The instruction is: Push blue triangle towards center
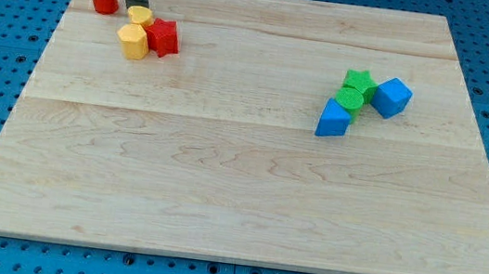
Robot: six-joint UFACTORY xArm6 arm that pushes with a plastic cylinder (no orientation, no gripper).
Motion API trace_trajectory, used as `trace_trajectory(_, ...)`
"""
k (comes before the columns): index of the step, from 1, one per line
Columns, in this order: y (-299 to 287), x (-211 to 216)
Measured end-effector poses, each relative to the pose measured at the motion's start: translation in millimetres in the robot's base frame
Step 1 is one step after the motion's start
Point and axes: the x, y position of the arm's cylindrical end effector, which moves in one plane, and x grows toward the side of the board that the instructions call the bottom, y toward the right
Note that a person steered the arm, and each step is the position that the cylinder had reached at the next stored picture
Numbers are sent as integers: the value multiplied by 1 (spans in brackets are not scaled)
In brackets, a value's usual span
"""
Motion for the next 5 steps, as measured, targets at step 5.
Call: trace_trajectory(5, -78, -16)
